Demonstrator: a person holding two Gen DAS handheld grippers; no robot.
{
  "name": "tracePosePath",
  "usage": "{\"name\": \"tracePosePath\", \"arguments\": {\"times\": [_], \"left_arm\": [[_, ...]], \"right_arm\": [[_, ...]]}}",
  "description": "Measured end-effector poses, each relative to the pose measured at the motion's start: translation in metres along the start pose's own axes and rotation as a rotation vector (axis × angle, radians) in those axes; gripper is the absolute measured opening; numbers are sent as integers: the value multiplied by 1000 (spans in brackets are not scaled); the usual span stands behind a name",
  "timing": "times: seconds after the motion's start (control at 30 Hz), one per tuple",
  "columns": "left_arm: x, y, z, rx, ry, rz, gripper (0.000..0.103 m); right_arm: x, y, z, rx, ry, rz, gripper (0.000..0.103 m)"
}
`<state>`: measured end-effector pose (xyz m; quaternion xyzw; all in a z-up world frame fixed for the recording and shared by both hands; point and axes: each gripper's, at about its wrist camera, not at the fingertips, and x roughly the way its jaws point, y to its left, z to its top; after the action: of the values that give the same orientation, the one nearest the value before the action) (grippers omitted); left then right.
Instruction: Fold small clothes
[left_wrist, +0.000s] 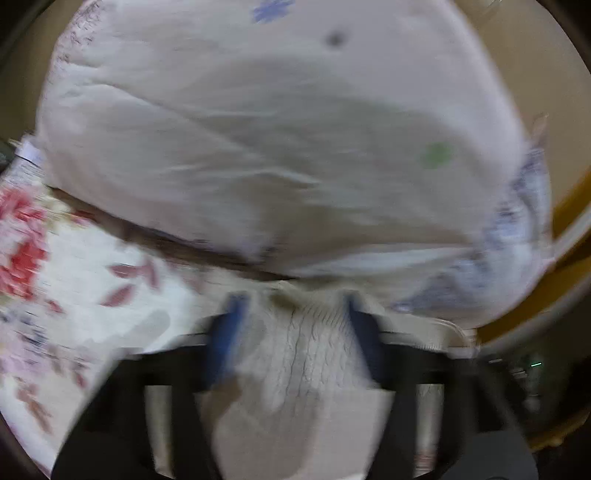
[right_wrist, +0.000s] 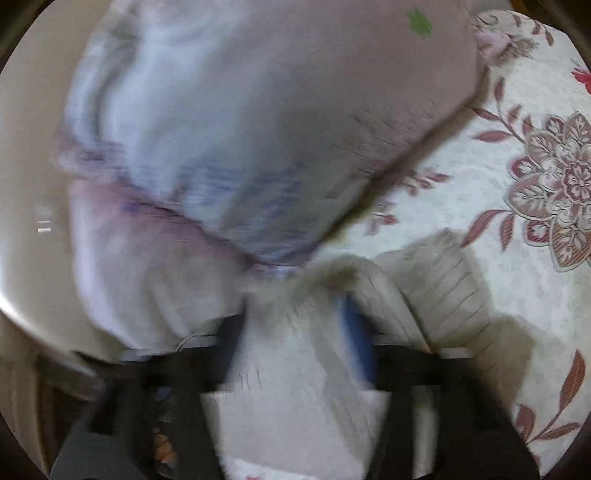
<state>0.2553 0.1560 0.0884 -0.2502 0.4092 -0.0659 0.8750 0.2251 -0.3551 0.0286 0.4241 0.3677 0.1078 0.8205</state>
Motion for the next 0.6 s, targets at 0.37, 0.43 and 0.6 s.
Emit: {"name": "tracePosePath", "arguments": {"times": [0.37, 0.43, 0.6], "left_arm": [[34, 60, -56, -89, 213, -86, 54], [39, 63, -61, -153, 227, -127, 27], [27, 41, -63, -256, 179, -293, 14]], "right_arm": [[-14, -39, -36, 17, 67, -19, 78], [-15, -36, -37, 10, 74, -8, 78], [-38, -43, -32, -2, 75, -2, 78]]}}
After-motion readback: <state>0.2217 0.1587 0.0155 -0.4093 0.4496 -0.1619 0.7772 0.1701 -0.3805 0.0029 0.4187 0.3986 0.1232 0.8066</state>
